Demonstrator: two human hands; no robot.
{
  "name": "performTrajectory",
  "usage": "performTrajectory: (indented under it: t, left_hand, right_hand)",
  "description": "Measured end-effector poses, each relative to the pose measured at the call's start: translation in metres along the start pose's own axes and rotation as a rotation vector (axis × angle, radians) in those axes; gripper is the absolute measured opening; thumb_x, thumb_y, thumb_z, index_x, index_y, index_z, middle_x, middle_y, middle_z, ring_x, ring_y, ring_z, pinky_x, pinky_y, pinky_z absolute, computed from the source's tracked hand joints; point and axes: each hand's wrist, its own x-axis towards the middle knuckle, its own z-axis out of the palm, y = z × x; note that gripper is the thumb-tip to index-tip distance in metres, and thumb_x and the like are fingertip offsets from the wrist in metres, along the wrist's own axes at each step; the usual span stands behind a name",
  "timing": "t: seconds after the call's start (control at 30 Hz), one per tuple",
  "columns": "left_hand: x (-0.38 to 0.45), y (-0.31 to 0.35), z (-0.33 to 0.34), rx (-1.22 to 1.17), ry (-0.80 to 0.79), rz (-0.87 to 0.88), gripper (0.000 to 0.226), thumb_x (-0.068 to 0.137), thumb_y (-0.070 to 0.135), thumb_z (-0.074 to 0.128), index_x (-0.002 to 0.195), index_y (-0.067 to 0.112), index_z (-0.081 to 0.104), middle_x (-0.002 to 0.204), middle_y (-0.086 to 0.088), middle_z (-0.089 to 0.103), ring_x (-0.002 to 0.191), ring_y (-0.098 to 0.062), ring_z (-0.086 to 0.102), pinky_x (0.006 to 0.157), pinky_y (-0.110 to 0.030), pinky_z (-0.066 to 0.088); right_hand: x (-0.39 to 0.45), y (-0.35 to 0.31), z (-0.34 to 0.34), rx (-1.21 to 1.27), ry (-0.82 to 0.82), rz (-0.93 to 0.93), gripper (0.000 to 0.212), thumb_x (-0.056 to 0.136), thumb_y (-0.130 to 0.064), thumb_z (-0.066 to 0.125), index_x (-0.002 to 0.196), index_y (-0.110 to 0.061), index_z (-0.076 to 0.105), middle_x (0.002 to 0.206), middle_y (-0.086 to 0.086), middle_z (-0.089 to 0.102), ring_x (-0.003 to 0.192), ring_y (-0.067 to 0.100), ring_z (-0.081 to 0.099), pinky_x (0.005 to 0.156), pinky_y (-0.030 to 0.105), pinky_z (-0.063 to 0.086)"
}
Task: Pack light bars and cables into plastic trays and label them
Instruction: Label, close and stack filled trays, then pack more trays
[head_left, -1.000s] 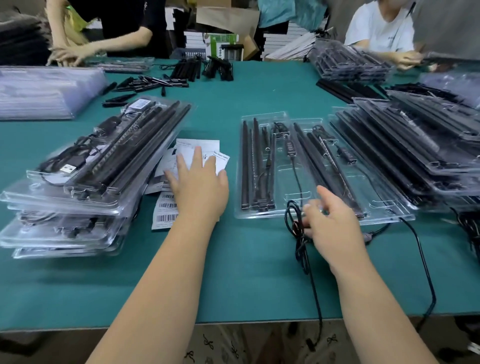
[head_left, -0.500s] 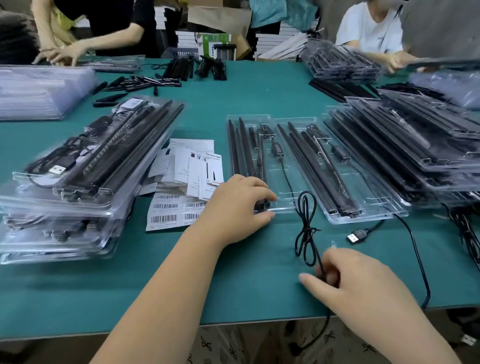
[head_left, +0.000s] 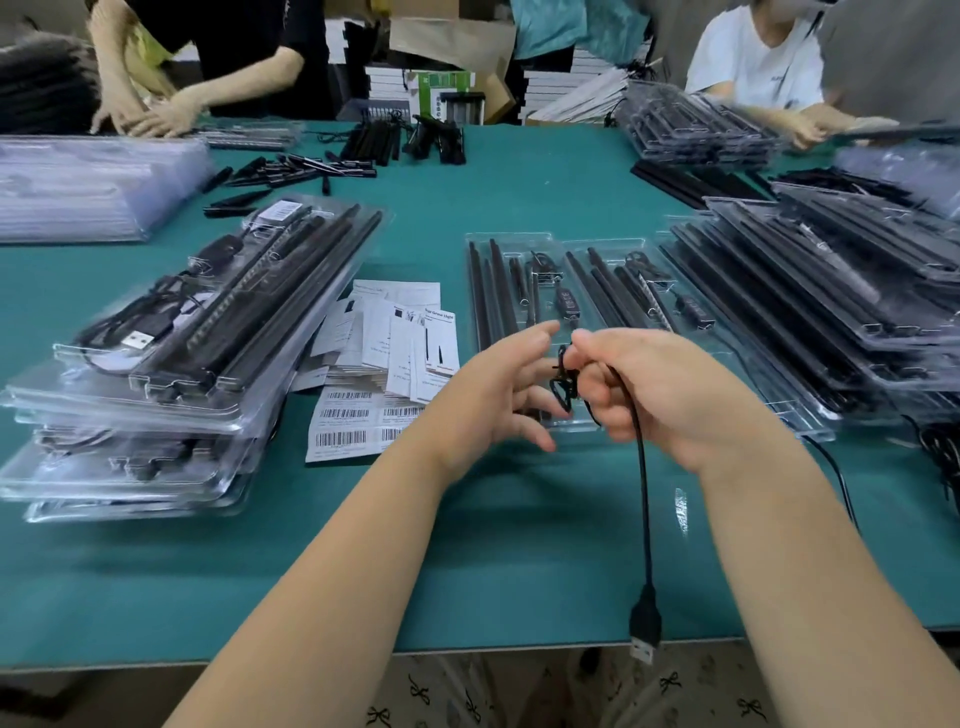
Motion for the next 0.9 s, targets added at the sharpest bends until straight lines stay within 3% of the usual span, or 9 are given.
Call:
performTrajectory:
  t: [0.1,0.17,0.23,0.33,0.53,0.63,0.73,0.8,0.9]
  left_hand:
    - [0.000,-0.003,-0.002,0.064,-0.062,0.055,0.033,0.085,0.019,0.062,0.116,0.031,0.064,0.102,-0.002,0.064,0.081,-0.017,0.063,0.059,-0.030,0.054]
    - [0.001,-0.008,0.001,0.069,0.028,0.093,0.032,0.086,0.003,0.064,0.112,0.022,0.065,0.096,-0.002,0.066,0.075,-0.016,0.065,0.061,-0.029,0.055]
    - [0.001,-0.009,0.002,-0.017,0.099,0.095,0.027,0.087,-0.004,0.061,0.109,0.012,0.065,0.088,-0.002,0.068,0.071,-0.017,0.066,0.063,-0.028,0.055]
    - [0.001,-0.004,-0.002,-0.119,0.119,0.039,0.017,0.086,-0.001,0.062,0.099,0.009,0.065,0.083,-0.006,0.067,0.071,-0.018,0.068,0.064,-0.027,0.055]
    - [0.002,0.006,-0.003,-0.364,0.248,-0.103,0.009,0.088,0.011,0.053,0.085,0.006,0.059,0.087,-0.013,0.068,0.063,-0.024,0.069,0.052,-0.026,0.054]
    - [0.001,0.006,-0.008,-0.281,0.275,-0.112,0.029,0.088,0.033,0.057,0.077,0.006,0.062,0.074,-0.010,0.066,0.064,-0.026,0.069,0.052,-0.027,0.054]
    - [-0.001,0.005,-0.010,-0.120,0.258,-0.112,0.024,0.080,0.028,0.069,0.084,0.004,0.066,0.075,-0.008,0.068,0.072,-0.025,0.072,0.055,-0.026,0.055]
    - [-0.003,0.004,-0.010,-0.102,0.237,-0.106,0.020,0.082,0.007,0.068,0.102,0.003,0.065,0.098,-0.014,0.066,0.079,-0.029,0.072,0.060,-0.028,0.056]
    - [-0.008,0.005,-0.013,-0.003,0.205,-0.127,0.059,0.072,-0.001,0.076,0.125,0.007,0.053,0.119,-0.009,0.056,0.087,-0.024,0.072,0.064,-0.027,0.056]
  right_hand:
    - [0.018,-0.003,-0.003,-0.259,0.120,-0.120,0.031,0.093,-0.033,0.054,0.069,-0.016,0.064,0.042,-0.010,0.044,0.036,0.006,0.035,0.040,0.020,0.032]
    - [0.028,-0.002,-0.004,-0.454,0.271,-0.215,0.031,0.088,-0.044,0.058,0.069,-0.020,0.065,0.043,-0.013,0.048,0.037,0.000,0.039,0.048,0.021,0.034]
    - [0.033,0.003,-0.004,-0.493,0.337,-0.248,0.036,0.083,-0.053,0.060,0.071,-0.019,0.064,0.048,-0.012,0.053,0.041,-0.001,0.042,0.050,0.023,0.037]
    - [0.030,0.015,-0.009,-0.333,0.230,-0.204,0.033,0.083,-0.050,0.061,0.073,-0.019,0.063,0.052,-0.007,0.057,0.042,0.007,0.045,0.045,0.022,0.040]
    - [0.008,0.031,-0.041,-0.221,-0.280,-0.046,0.011,0.078,-0.025,0.071,0.070,-0.017,0.069,0.066,0.004,0.067,0.053,0.013,0.057,0.054,0.020,0.047]
    - [0.008,0.033,-0.043,0.082,-0.186,-0.112,0.014,0.080,-0.021,0.065,0.066,-0.019,0.067,0.053,0.002,0.054,0.043,0.013,0.046,0.043,0.020,0.041]
    - [0.019,0.035,-0.042,0.341,0.052,-0.061,0.022,0.094,-0.017,0.049,0.075,-0.014,0.061,0.045,-0.006,0.036,0.035,0.005,0.026,0.035,0.013,0.024]
    - [0.023,0.037,-0.041,0.426,0.128,0.034,0.020,0.096,-0.017,0.047,0.080,-0.012,0.058,0.046,-0.007,0.036,0.036,0.003,0.023,0.031,0.012,0.017]
    - [0.026,0.041,-0.038,0.567,0.175,0.108,0.017,0.095,-0.014,0.048,0.080,-0.010,0.053,0.049,-0.005,0.042,0.036,0.002,0.024,0.028,0.012,0.017]
